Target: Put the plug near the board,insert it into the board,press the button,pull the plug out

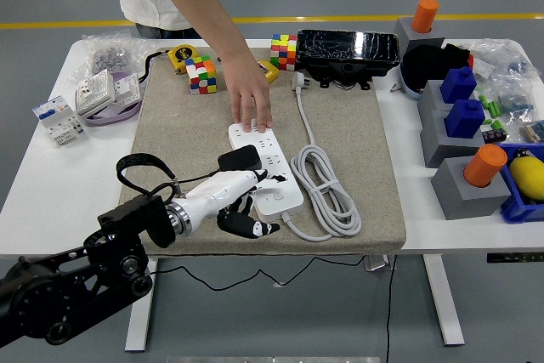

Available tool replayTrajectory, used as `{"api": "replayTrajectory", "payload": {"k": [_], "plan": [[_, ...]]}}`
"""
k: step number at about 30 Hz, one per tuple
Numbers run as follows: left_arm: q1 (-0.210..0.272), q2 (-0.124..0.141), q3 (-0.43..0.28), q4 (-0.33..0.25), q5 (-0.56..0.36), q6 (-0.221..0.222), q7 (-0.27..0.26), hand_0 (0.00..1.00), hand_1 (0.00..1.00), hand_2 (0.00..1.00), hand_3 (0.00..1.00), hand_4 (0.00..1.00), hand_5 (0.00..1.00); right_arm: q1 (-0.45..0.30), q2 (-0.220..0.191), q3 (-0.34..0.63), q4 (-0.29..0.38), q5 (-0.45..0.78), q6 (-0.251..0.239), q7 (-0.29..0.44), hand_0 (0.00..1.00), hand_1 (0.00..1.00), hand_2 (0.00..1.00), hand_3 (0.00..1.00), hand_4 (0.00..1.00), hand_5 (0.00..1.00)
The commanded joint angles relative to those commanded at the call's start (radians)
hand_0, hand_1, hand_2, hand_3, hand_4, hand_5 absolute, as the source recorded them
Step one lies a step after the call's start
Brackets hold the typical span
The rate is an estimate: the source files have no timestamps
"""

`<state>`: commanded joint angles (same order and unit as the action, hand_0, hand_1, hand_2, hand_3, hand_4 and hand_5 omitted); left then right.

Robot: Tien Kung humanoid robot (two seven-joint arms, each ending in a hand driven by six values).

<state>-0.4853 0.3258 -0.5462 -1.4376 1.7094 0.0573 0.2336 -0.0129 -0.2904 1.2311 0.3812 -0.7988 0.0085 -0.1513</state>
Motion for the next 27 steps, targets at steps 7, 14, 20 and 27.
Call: {"api": "replayTrajectory", "payload": {"k": [7, 14, 20, 27], "plan": [[-0.022, -0.020, 0.026, 0.039, 0.004, -0.019, 0.023, 0.111, 0.064, 0.149, 0.872, 0.830, 0.293, 0.000, -0.001, 0.000, 0.002, 0.000, 0.000, 0.000, 0.575, 0.635, 0.623, 0.550, 0.889, 0.419], [-0.020, -0.025, 0.033, 0.058, 0.003, -0.035, 0.031, 0.111, 0.062, 0.147, 0.838, 0.828, 0.289, -0.002, 0.001, 0.001, 0.000, -0.001, 0.000, 0.000, 0.575, 0.635, 0.623, 0.550, 0.889, 0.419], [-0.018, -0.022, 0.029, 0.055, 0.001, -0.028, 0.019, 0.114, 0.061, 0.147, 0.813, 0.824, 0.285, -0.003, 0.003, 0.007, 0.000, -0.002, -0.001, 0.000, 0.576, 0.635, 0.623, 0.550, 0.889, 0.420], [-0.015, -0.021, 0.030, 0.062, 0.001, -0.035, 0.026, 0.113, 0.061, 0.146, 0.792, 0.823, 0.283, -0.003, 0.003, 0.008, 0.001, -0.002, -0.001, 0.001, 0.576, 0.635, 0.623, 0.550, 0.889, 0.420]]}}
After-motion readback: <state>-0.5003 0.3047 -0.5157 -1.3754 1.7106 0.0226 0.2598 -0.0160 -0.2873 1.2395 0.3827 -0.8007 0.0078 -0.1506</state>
